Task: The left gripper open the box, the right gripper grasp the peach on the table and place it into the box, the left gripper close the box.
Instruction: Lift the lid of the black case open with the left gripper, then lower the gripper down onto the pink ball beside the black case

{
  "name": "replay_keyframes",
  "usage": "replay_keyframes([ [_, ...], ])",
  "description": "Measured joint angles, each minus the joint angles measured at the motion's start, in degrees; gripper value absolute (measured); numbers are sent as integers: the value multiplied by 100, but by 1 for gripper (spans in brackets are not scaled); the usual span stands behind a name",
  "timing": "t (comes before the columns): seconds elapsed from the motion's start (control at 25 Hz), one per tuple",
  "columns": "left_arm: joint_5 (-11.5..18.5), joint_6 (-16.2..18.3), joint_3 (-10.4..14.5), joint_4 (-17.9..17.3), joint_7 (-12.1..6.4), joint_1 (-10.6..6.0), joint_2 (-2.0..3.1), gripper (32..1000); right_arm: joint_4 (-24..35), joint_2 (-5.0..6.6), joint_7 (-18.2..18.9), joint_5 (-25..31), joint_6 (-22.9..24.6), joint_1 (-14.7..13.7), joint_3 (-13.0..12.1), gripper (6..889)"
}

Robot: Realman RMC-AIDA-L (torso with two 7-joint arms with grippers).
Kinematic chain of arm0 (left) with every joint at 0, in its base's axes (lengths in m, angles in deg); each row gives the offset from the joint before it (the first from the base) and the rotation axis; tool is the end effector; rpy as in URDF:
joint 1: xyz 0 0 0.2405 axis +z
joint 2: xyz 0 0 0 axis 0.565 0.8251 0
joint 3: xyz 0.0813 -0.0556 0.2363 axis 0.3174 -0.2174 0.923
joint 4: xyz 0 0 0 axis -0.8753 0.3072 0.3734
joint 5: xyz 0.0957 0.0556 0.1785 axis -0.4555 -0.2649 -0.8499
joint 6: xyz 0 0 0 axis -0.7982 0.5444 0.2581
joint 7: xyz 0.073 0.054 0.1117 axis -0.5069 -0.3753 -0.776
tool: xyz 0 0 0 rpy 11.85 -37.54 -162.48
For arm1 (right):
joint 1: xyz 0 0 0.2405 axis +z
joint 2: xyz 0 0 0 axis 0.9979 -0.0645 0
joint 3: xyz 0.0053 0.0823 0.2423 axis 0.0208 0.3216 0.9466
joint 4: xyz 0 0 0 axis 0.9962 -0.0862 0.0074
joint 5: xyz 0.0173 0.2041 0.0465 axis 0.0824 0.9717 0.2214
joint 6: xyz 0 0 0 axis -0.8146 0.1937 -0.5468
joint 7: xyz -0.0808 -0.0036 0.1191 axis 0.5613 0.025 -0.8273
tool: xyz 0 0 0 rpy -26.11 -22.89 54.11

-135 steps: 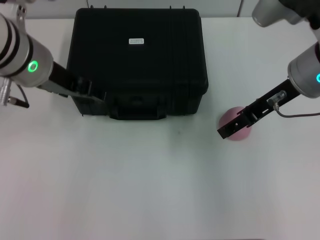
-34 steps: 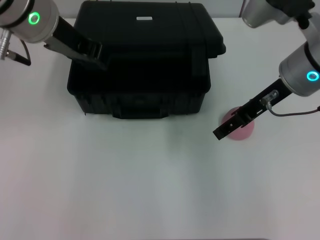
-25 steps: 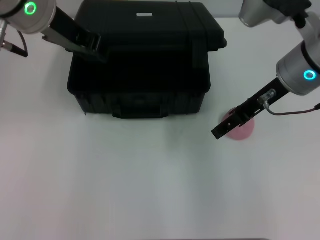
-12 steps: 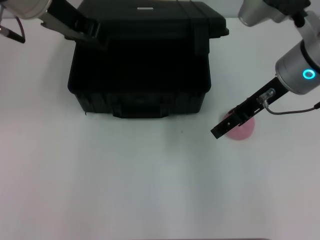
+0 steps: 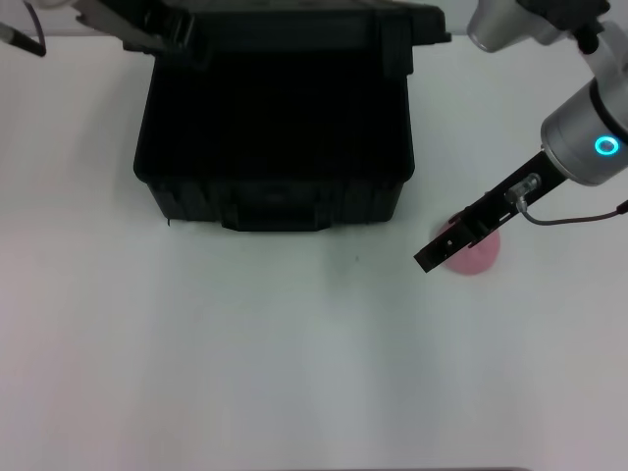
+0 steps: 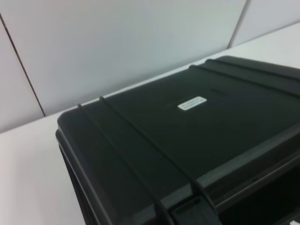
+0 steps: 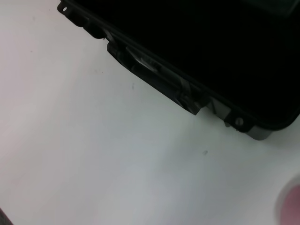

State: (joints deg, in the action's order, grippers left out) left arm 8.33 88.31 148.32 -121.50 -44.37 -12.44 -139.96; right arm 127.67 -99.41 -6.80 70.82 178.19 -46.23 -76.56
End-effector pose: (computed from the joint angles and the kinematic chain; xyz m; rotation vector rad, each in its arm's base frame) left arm -0.0809 0.3889 0.0706 -2.2267 -1.0916 0.1884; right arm 0.1695 0.3516 -0.0121 -2.6156 1.2495 -0.5027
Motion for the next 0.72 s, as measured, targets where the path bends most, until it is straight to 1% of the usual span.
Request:
replay_keyframes([
  [0.12, -15, 0, -57, 2, -23, -48, 0, 406, -1, 5, 0, 0, 0, 0, 0, 790],
  [0.36, -133, 0, -65, 15, -31, -99, -2, 406, -8, 8, 0, -5, -5, 0, 0, 788],
  [0.6, -128, 0, -65, 20, -36, -106, -16, 406, -78, 9, 0, -10, -63, 0, 0, 787],
  [0.72, -115, 0, -61, 21, -37, -106, -17, 406, -190, 36, 1, -156, -186, 1, 36, 786],
])
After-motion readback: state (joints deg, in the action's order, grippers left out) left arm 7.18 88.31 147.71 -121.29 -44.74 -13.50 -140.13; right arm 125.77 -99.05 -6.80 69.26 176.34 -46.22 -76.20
